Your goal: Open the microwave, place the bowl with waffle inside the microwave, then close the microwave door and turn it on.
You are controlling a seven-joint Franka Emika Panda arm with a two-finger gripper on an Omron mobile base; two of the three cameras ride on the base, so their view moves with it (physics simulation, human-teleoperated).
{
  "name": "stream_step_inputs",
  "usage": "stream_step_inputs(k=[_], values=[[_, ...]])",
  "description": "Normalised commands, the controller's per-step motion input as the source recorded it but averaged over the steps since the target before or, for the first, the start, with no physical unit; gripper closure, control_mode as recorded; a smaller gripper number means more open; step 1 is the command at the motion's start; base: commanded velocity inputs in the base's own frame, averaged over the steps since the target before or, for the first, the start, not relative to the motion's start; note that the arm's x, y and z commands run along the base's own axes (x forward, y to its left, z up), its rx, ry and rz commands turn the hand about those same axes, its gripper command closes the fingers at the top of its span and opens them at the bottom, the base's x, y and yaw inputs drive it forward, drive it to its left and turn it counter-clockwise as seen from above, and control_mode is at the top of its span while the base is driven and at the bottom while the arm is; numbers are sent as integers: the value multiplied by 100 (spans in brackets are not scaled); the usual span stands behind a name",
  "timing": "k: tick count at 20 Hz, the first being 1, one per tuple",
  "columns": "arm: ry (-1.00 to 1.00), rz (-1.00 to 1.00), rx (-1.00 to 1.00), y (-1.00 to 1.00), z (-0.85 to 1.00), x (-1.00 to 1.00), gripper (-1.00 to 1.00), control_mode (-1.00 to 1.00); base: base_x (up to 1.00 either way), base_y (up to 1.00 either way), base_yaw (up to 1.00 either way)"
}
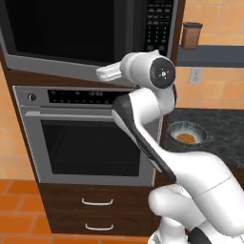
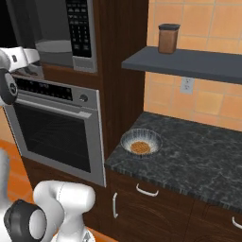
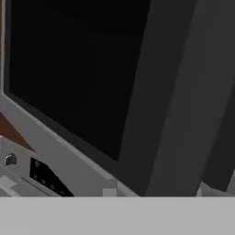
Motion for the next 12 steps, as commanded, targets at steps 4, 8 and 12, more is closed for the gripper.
stream_step_inputs(k=[4,8,12], values=[[0,0,-14,100,-40,-72,100,-100,0,0,0],[0,0,-10,100,-37,-65,100,-100,0,0,0],[0,0,-4,100,-31,-67,100,-100,0,0,0]])
